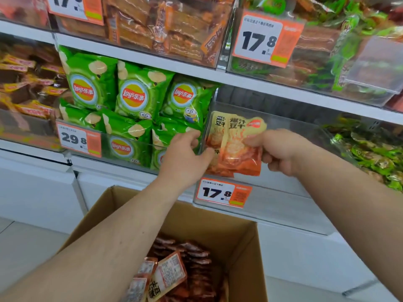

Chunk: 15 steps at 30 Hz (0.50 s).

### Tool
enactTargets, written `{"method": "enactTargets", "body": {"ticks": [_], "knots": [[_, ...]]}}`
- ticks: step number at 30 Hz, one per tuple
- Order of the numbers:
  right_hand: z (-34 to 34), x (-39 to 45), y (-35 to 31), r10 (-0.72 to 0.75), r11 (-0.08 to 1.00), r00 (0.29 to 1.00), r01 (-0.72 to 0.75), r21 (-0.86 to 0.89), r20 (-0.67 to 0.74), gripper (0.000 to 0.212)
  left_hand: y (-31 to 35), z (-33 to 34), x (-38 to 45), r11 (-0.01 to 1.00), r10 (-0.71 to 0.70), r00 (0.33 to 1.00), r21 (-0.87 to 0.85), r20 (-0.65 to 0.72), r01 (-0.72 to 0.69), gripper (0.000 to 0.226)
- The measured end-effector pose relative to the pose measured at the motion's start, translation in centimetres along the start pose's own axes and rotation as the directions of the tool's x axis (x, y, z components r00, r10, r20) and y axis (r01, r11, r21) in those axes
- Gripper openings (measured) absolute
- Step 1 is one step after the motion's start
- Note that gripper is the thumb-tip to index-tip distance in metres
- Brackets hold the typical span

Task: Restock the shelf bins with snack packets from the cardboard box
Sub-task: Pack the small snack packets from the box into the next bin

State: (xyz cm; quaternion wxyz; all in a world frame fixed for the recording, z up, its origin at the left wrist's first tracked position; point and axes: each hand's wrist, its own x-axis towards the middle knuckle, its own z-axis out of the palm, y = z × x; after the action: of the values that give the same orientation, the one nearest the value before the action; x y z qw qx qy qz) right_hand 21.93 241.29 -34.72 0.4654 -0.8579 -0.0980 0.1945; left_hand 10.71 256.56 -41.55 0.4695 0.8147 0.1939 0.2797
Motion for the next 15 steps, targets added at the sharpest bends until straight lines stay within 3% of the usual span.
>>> {"method": "enactTargets", "body": {"ticks": [3,5,15], "knots": [[1.7,5.3,1.0,0.178,0.974,0.976,-0.157,-0.161,0.126,0.024,-0.4,0.8,0.1,0.978,0.087,0.996,0.189,-0.001,-0.085,0.043],[3.2,7.9,1.7,0.247,0.955,0.956,-0.213,-0.208,0.157,0.014,-0.4,0.8,-0.1,0.970,0.103,0.994,0.226,-0.038,-0.092,0.043],[6.3,12.4,2.8,0.346,0.938,0.923,-0.334,-0.094,0.168,0.016,-0.6,1.1,-0.1,0.971,0.150,0.985,0.200,-0.086,-0.131,0.040]]}}
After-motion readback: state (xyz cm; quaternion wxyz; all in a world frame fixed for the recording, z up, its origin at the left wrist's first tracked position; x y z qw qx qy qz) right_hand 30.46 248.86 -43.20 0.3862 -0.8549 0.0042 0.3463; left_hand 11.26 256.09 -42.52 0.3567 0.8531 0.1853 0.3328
